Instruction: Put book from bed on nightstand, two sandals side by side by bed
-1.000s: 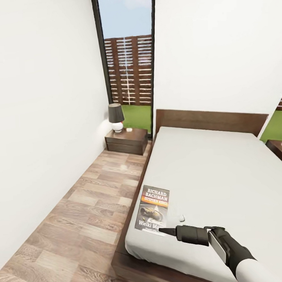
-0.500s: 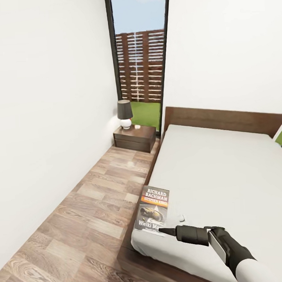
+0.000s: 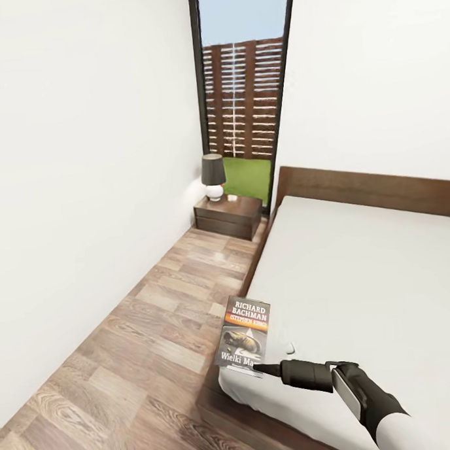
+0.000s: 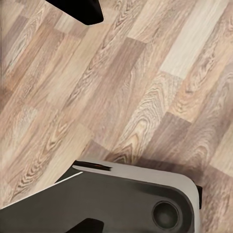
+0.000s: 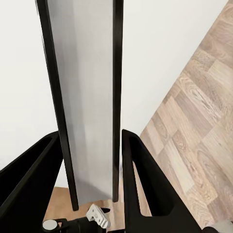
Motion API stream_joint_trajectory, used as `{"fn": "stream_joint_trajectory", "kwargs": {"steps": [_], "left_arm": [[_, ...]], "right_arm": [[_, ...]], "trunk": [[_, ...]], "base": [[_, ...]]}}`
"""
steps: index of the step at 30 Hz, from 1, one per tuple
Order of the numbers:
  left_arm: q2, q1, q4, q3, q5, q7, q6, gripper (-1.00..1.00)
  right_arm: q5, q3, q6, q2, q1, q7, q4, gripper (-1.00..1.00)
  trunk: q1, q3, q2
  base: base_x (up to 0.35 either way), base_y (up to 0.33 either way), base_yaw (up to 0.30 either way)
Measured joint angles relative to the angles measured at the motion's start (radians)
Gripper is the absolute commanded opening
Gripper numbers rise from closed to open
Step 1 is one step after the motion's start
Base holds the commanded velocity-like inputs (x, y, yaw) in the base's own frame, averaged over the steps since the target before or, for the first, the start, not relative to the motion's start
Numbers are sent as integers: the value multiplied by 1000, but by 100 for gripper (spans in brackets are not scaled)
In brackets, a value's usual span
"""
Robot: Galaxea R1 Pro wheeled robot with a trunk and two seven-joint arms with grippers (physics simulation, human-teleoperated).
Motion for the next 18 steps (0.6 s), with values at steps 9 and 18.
{"fn": "stream_joint_trajectory", "kwargs": {"steps": [9, 18], "left_arm": [[1, -1, -1, 1, 2, 2, 2, 100], [1, -3, -4, 4, 3, 2, 2, 100]], "right_arm": [[0, 1, 0, 0, 0, 0, 0, -100], [0, 2, 0, 1, 0, -1, 0, -100]], "trunk": [[0, -12, 0], [0, -24, 0]], "base": [[0, 0, 160], [0, 0, 160]]}}
